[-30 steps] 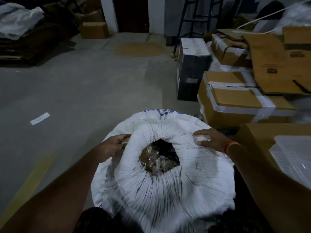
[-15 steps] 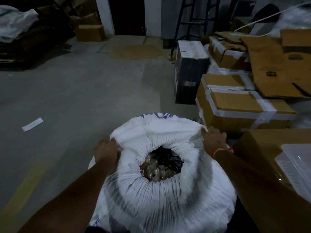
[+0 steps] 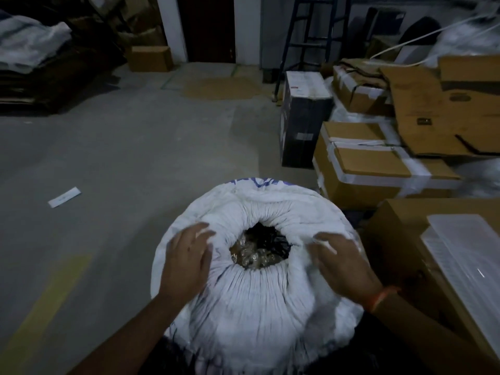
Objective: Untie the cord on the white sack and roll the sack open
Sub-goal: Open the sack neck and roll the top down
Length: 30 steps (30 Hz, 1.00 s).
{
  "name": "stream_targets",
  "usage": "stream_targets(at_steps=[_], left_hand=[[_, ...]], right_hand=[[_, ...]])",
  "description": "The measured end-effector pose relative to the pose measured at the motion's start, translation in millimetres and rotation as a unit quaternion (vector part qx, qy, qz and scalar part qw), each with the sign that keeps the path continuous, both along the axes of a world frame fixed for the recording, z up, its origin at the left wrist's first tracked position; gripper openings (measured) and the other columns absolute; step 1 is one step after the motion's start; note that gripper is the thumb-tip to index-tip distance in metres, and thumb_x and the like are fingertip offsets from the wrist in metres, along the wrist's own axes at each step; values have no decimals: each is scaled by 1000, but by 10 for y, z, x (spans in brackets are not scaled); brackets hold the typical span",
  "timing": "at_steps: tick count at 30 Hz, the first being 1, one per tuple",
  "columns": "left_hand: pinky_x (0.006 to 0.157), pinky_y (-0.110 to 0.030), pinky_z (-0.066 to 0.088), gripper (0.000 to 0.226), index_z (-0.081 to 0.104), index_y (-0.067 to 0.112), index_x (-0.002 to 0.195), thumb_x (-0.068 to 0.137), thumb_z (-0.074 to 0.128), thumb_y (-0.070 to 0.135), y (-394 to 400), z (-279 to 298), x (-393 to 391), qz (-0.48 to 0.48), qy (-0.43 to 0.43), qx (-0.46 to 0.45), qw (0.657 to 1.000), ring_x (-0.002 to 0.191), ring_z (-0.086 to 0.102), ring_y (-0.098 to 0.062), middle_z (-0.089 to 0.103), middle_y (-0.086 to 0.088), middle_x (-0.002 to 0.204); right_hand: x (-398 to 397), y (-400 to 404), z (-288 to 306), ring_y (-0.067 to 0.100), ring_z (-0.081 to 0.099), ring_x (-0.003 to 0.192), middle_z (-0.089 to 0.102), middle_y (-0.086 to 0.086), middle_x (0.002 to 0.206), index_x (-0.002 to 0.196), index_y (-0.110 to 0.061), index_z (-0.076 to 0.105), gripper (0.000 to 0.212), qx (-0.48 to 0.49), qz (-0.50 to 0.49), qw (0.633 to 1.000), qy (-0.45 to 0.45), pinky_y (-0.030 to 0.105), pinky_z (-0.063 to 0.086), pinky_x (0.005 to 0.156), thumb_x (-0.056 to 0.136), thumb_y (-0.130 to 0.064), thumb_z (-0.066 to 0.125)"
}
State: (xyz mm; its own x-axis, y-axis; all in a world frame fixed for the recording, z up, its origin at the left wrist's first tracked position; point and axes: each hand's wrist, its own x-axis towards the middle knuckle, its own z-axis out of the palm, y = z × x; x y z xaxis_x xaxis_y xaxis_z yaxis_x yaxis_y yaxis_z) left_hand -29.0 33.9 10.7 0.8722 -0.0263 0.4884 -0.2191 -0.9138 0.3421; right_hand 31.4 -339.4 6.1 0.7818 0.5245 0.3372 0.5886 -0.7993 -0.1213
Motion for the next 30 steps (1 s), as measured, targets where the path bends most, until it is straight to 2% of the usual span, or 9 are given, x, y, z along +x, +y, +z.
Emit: stream_targets(at_steps=[5, 9, 12, 15, 16, 18, 21, 26, 30], left_hand=[[91, -43, 49, 25, 70, 22, 115, 91, 72, 30, -247, -12, -862, -191, -14, 100, 976, 113, 65, -22, 67, 0, 125], [113, -39, 32, 86, 52, 26, 145, 72, 70, 68, -118, -303, -1000, -231, 159, 242, 929, 143, 51, -25, 56, -1, 152], [130, -50, 7, 131, 21, 12, 165, 64, 68, 80, -39, -435, -936, -224, 276, 383, 853, 161, 14, -35, 16, -19, 175], [127, -51, -12, 142, -9, 8, 166, 72, 86, 56, -170, -484, -925, -222, 322, 409, 824, 156, -25, -31, -27, -18, 170], [128, -50, -6, 134, -7, 5, 166, 77, 87, 42, -216, -457, -936, -221, 297, 405, 836, 155, -22, -30, -21, -19, 172], [126, -48, 25, 118, 19, 0, 162, 68, 89, 21, -232, -445, -945, -208, 253, 405, 854, 159, 15, -33, 25, -22, 172], [107, -36, 55, 106, 43, 7, 147, 55, 94, 18, -173, -580, -905, -249, 233, 396, 852, 134, 65, -25, 66, -11, 147], [98, -20, 58, 113, 8, 21, 168, 65, 54, 18, -79, -606, -965, -282, 245, 245, 895, 125, 69, -9, 71, 2, 141], [112, -20, 48, 79, 45, 37, 156, 80, 50, 14, -99, -503, -1143, -269, 246, 66, 929, 139, 53, 0, 57, 11, 154]], right_hand=[[-891, 75, 62, 24, 56, 122, 57, 5, 136, 130, -21, 60, 38, -46, 186, 981, 29, 41, 49, 92, 98, -40, 52], [-1034, 97, -71, 22, 52, 132, 53, 5, 148, 145, -21, 48, 82, -193, 187, 960, 74, 40, 54, 96, 79, -70, 55], [-934, 17, -334, 28, 36, 146, 32, 9, 162, 158, -16, 25, 113, -301, 148, 927, 167, 48, 50, 98, 69, -78, 57], [-904, 26, -470, 31, 36, 145, 31, 12, 163, 159, -14, 15, 106, -321, 143, 916, 192, 50, 52, 94, 76, -54, 68], [-922, 68, -455, 29, 44, 140, 39, 11, 159, 157, -13, 22, 99, -322, 147, 918, 179, 49, 54, 89, 77, -45, 72], [-935, 120, -478, 24, 58, 129, 54, 7, 149, 147, -13, 42, 84, -327, 164, 920, 142, 45, 57, 83, 75, -37, 76], [-938, 123, -522, 20, 66, 119, 63, 3, 139, 140, -14, 46, 61, -325, 196, 921, 84, 41, 59, 79, 82, -28, 57], [-1109, 168, -491, 24, 59, 129, 53, 10, 149, 145, -8, 41, 67, -313, 203, 924, 81, 40, 55, 92, 85, -37, 36], [-1307, 318, -478, 24, 53, 134, 48, 11, 153, 148, -8, 42, 82, -301, 185, 930, 106, 42, 52, 98, 78, -52, 35]])
